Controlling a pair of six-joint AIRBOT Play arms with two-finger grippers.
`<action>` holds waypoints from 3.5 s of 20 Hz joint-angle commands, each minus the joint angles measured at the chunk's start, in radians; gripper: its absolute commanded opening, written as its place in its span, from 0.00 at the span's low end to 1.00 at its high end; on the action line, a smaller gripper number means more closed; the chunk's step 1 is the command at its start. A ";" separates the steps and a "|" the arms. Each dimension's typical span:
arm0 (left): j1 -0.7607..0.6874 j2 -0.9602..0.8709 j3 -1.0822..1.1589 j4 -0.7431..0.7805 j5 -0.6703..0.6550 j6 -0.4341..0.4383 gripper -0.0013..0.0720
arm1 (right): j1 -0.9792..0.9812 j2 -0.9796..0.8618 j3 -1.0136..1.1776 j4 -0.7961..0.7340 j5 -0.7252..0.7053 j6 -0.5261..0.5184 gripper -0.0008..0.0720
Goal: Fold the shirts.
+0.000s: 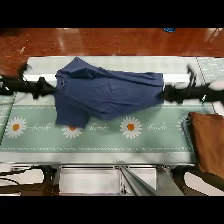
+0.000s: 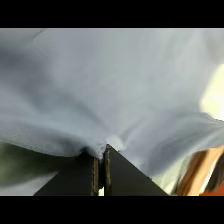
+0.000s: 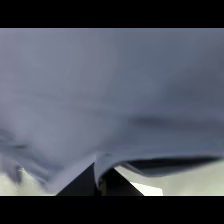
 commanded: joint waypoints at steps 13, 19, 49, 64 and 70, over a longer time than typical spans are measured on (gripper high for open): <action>0.060 0.640 0.799 0.354 0.048 -0.108 0.04 | 0.038 0.436 1.114 -0.488 0.319 0.175 0.05; -0.204 0.900 0.705 0.790 0.040 -0.199 0.04 | 0.038 0.607 1.022 -0.621 0.518 0.258 0.05; -0.346 -0.285 0.492 0.615 0.401 -0.442 0.04 | -0.050 -0.470 0.609 -0.240 -0.046 0.069 0.05; -0.238 -0.279 0.264 0.599 -0.137 -0.103 0.04 | -0.056 -0.453 0.373 -0.381 0.332 0.045 0.05; -0.215 -0.238 0.261 0.596 -0.178 -0.167 0.71 | -0.083 -0.386 0.369 -0.429 0.356 0.100 0.57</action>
